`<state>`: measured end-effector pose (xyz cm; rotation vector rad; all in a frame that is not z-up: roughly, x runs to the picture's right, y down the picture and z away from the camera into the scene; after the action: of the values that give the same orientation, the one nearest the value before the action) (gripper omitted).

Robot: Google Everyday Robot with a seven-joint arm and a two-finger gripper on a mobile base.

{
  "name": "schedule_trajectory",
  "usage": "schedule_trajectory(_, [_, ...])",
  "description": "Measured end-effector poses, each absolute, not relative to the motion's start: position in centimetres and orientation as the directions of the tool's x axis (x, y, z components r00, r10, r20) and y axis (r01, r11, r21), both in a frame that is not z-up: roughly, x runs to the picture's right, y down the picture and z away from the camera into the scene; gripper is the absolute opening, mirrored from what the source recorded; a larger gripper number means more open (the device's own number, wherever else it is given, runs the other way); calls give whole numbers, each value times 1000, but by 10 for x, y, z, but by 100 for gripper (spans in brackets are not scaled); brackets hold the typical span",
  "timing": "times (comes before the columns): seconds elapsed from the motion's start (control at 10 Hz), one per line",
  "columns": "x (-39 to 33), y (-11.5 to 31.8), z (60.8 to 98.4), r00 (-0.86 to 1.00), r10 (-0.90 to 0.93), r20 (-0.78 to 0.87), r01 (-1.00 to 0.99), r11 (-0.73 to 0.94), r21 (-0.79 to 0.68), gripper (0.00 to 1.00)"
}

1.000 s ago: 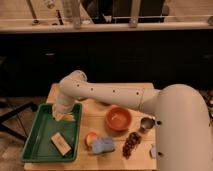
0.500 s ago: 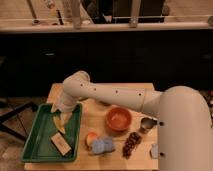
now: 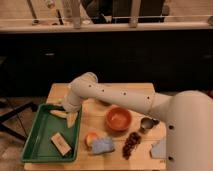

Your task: Place banana in tray

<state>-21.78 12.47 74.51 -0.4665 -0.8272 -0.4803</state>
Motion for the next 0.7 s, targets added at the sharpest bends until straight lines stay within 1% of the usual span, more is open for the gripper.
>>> schedule_trajectory(0.7, [-201,113,750,590,-197,783,526,829,-188,80])
